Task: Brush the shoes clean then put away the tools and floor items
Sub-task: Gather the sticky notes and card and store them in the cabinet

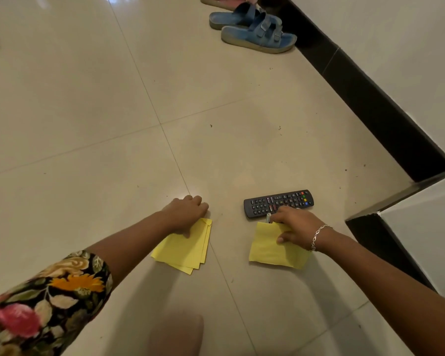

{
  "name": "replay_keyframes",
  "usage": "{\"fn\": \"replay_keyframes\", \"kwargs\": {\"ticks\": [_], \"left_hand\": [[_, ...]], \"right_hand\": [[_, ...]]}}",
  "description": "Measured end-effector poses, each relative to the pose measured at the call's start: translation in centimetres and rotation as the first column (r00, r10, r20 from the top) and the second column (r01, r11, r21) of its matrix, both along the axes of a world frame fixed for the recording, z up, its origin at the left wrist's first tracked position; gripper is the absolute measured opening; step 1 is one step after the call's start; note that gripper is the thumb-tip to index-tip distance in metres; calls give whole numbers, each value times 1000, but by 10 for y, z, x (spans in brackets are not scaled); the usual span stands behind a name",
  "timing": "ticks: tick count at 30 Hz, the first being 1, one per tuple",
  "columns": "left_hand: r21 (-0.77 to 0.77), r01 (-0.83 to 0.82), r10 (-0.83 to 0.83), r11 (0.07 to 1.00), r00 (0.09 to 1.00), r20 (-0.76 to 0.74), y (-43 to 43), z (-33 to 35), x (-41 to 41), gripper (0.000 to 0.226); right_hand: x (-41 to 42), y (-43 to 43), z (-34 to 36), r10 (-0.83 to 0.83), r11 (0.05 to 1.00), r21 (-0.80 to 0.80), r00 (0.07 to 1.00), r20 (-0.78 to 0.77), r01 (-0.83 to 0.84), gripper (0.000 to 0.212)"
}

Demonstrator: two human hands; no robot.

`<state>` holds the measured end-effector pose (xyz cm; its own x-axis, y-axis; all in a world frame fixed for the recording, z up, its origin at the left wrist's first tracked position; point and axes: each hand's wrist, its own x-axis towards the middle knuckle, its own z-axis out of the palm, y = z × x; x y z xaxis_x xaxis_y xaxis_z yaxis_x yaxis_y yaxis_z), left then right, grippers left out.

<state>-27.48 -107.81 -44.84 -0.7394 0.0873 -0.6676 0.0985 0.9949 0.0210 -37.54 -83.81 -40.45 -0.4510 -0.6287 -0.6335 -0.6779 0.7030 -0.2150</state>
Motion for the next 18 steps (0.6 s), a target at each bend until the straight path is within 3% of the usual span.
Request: {"fn": "replay_keyframes", "kwargs": {"ticks": [3, 5, 7, 8, 10, 13, 16, 18], "left_hand": [[-48, 49, -49, 998, 999, -17, 1, -4, 5, 66], [-37, 55, -54, 998, 998, 41, 3, 2, 8, 59], [29, -12, 11, 999, 999, 31, 3, 15, 8, 47], [67, -62, 61, 996, 998, 10, 2, 23, 8, 40], [36, -74, 77, 997, 994, -73, 8, 35, 19, 29], [-65, 23, -37, 998, 975, -220, 22, 35, 37, 32], [29, -9, 13, 1000, 989, -146, 23, 30, 35, 35], [71, -72, 86, 995, 971, -221, 42, 16, 67, 28]], "right_hand": [[10, -6, 1, 41, 994, -101, 997, -69, -48, 45], [19, -12, 1, 2, 966, -257, 994, -110, -31, 50], [30, -20, 4, -35, 910, -414, 989, -141, -27, 68], [33, -23, 1, 22, 895, -430, 975, -220, -117, 78], [39, -24, -13, 116, 877, -392, 915, -387, -277, 80], [48, -24, -21, 203, 879, -307, 868, -453, -366, 36], [54, -27, -16, 218, 918, -231, 897, -384, -322, 44], [53, -27, -17, 199, 939, -209, 927, -319, -273, 48]]}}
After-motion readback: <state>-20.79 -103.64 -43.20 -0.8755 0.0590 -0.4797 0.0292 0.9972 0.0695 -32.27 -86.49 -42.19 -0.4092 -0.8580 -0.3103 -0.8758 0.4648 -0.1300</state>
